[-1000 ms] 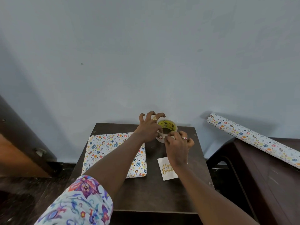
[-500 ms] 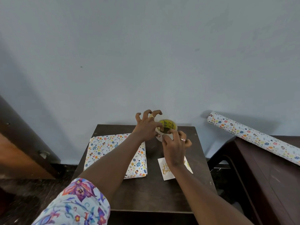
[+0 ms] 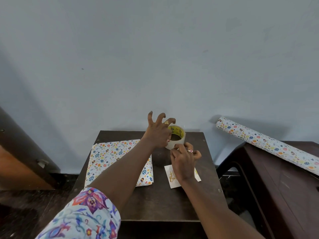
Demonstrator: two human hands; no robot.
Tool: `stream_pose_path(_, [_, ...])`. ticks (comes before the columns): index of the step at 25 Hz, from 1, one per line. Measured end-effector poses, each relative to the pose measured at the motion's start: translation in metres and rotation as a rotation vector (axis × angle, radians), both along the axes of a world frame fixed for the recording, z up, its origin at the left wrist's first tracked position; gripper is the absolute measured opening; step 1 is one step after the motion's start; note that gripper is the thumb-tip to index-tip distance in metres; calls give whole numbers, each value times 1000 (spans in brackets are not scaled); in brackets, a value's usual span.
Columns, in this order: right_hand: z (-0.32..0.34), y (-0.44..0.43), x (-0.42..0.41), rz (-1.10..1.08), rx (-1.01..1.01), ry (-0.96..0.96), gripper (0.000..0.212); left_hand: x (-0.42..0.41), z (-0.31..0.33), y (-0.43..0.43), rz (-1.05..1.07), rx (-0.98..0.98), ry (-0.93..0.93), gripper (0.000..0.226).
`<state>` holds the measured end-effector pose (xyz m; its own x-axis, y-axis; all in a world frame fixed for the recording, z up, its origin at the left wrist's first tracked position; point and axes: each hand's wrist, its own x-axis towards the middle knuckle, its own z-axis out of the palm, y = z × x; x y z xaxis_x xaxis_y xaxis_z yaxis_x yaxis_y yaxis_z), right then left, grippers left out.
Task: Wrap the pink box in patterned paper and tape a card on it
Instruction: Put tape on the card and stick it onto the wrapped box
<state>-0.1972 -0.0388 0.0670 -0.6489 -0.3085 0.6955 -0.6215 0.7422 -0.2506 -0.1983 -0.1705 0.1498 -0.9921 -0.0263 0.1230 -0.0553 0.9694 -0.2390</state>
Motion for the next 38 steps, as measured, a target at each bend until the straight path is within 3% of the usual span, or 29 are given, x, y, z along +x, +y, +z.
stream_pose_path(6, [-4, 15, 24, 134, -20, -98, 11, -6, -6, 5, 65, -10, -6, 21])
stream_pose_path(7, [2, 17, 26, 122, -141, -262, 9, -6, -5, 8, 87, 25, -15, 23])
stream_pose_path(10, [40, 22, 23, 67, -881, -1140, 2, 2, 0, 12, 242, 272, -63, 63])
stream_pose_path(11, [50, 26, 20, 48, -1038, -1337, 5, 8, 2, 10, 301, 347, -64, 71])
stream_pose_path(13, [67, 33, 16, 61, -1148, -1493, 15, 26, 12, 7, 376, 528, -49, 65])
stream_pose_path(15, [81, 35, 22, 133, -1197, -1516, 15, 46, 22, 8, 433, 1052, -36, 48])
stream_pose_path(17, [94, 33, 33, 182, -1220, -1483, 13, 73, 32, 19, 473, 1566, -66, 57])
stream_pose_path(19, [107, 34, 44, 252, -1216, -1371, 12, 94, 38, 34, 459, 1737, -79, 62])
stream_pose_path(23, [122, 39, 63, 286, -1034, -1149, 12, 109, 53, 50, 420, 1868, 34, 60])
stream_pose_path(29, [129, 45, 66, 178, -646, -936, 13, 109, 68, 65, 378, 2013, 3, 24])
stream_pose_path(32, [138, 51, 67, 145, -726, -921, 11, 109, 64, 65, 370, 2086, 65, 19])
stream_pose_path(38, [132, 51, 66, 177, -1130, -1150, 14, 114, 62, 73, 342, 2167, 194, 16])
